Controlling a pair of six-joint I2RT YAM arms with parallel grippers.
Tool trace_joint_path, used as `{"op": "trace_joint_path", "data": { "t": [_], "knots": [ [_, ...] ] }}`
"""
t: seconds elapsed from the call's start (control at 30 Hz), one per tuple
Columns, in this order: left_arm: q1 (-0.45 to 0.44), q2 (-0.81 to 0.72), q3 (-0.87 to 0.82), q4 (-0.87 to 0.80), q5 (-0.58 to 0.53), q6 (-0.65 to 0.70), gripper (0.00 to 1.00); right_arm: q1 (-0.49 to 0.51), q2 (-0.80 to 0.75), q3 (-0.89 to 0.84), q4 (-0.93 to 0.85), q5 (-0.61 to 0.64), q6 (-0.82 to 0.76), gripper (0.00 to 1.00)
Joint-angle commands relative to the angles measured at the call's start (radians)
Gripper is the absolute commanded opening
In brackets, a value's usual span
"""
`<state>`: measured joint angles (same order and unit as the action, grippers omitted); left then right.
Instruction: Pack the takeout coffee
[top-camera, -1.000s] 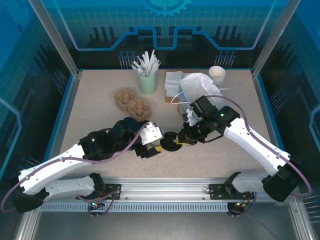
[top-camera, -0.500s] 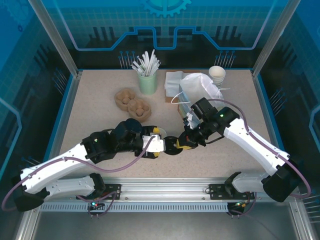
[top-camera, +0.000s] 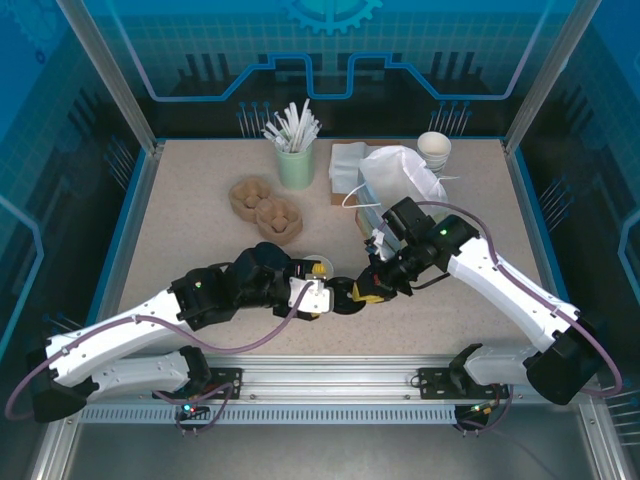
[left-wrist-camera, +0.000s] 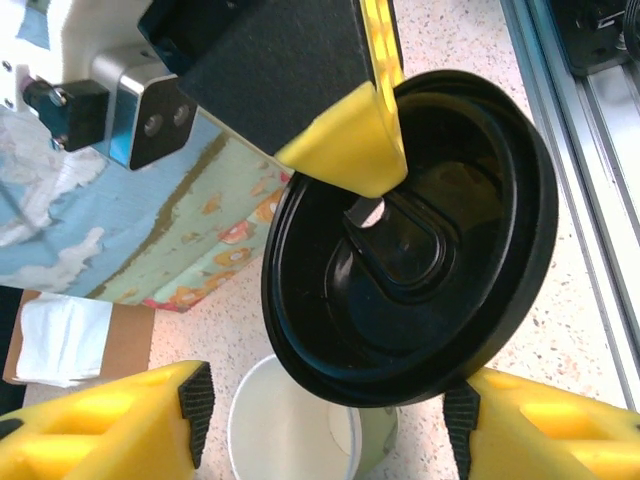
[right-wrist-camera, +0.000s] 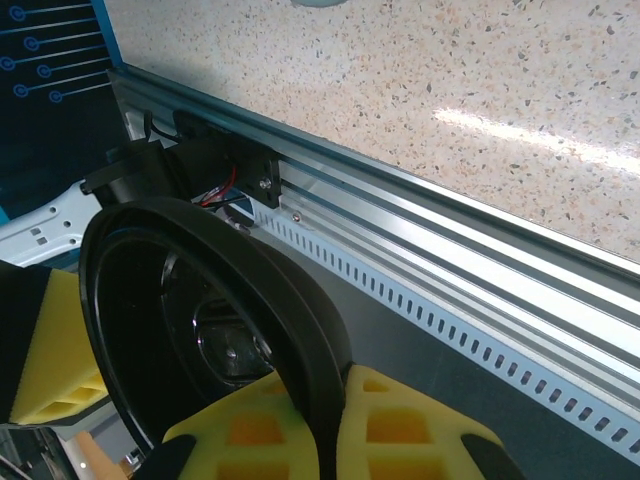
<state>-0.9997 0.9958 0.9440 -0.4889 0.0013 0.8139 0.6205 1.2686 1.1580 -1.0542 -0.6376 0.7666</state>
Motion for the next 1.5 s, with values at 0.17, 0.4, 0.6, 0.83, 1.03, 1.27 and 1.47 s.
{"op": "trace_joint_path", "data": {
  "t": [0.17, 0.4, 0.6, 0.83, 1.03, 1.27, 1.47],
  "knots": [
    [-0.049, 0.024, 0.014, 0.013, 0.017, -0.013, 0.51, -0.01, -0.006, -0.01, -0.03, -0.052, -0.015, 0.0],
    [-0.083, 0.013, 0.0, 0.043, 0.023, -0.028, 0.42, -0.01, 0.004, -0.007, -0.032, -0.08, -0.02, 0.0],
    [-0.098, 0.007, -0.002, 0.053, 0.04, -0.015, 0.38, -0.01, 0.044, 0.001, -0.052, -0.163, -0.041, 0.0],
    [-0.105, -0.002, -0.004, 0.049, 0.034, 0.053, 0.32, -0.011, 0.08, 0.022, -0.078, -0.181, -0.077, 0.0],
    [-0.106, 0.003, 0.007, 0.043, 0.05, 0.099, 0.25, -0.013, 0.098, 0.032, -0.081, -0.195, -0.085, 0.0],
    [-0.106, 0.02, 0.018, 0.03, 0.056, 0.115, 0.16, -0.022, 0.105, 0.054, -0.088, -0.2, -0.091, 0.02],
    [-0.104, 0.014, 0.019, 0.042, 0.042, 0.086, 0.12, -0.05, 0.087, 0.084, -0.109, -0.164, -0.102, 0.15]
  ]
}}
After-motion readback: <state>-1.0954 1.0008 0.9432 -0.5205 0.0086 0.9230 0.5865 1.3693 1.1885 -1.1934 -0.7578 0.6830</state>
